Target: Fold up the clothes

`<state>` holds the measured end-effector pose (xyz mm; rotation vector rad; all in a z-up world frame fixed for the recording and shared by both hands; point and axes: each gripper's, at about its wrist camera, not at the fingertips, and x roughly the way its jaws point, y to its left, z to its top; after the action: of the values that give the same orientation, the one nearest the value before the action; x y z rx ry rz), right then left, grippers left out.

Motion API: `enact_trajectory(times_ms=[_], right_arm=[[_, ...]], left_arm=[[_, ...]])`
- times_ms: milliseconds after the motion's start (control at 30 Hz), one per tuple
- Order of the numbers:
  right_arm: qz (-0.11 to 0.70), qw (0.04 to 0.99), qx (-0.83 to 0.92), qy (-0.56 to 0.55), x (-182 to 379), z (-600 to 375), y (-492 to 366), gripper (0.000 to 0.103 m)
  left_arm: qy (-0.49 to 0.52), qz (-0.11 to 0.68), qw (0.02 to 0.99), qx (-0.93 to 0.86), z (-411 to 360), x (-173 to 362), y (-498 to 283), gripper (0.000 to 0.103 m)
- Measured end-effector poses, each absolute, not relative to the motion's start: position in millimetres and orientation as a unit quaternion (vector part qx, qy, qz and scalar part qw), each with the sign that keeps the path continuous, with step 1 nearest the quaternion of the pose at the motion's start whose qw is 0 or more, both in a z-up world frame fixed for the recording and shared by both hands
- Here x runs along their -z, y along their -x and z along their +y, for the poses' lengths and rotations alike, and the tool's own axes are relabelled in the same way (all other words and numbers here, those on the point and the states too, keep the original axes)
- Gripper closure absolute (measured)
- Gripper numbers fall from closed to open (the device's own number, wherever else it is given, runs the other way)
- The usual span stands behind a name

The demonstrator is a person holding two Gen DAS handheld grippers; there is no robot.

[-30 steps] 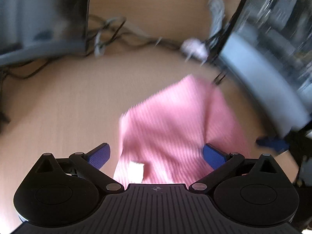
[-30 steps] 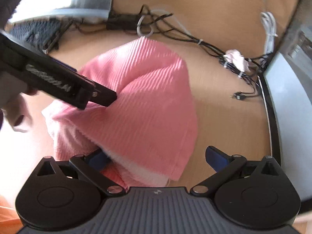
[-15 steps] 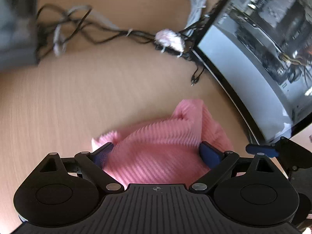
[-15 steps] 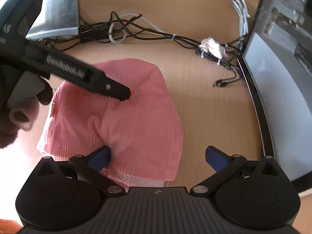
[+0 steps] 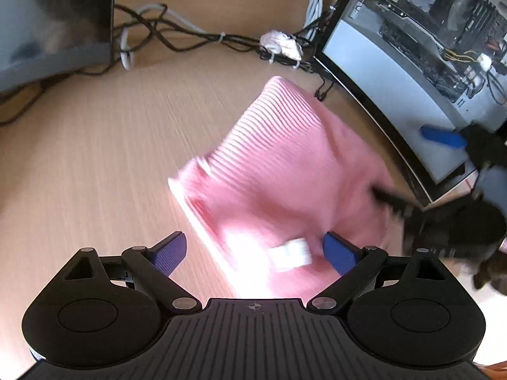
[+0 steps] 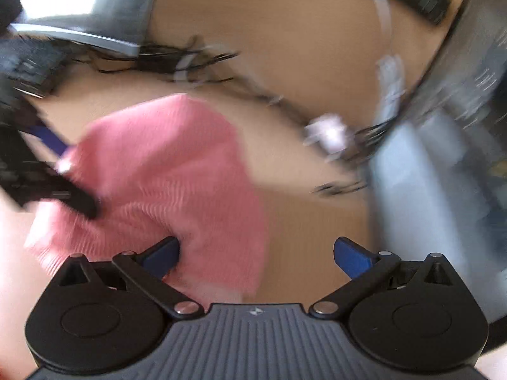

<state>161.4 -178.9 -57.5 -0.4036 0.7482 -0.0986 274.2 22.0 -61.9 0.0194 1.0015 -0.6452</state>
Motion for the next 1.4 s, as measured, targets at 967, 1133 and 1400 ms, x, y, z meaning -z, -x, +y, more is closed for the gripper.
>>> enact_trajectory(times_ms=[967, 1133, 1400], right_arm=[[0.394, 0.795, -0.002, -0.460, 98, -280, -132, 0.056], [0.332, 0.818, -0.025, -0.469, 98, -274, -151, 0.058], [0.317, 0.916, -0.034, -0.246, 48, -244, -149, 0.063]], left_arm=[[-0.011, 0.410, 0.870, 0.274, -1, 34, -328, 0.021], [-0.017, 0.414, 0.865, 0.283, 0, 40, -334, 0.021], [-0.016, 0.396, 0.876, 0.273, 9, 33, -333, 0.022]])
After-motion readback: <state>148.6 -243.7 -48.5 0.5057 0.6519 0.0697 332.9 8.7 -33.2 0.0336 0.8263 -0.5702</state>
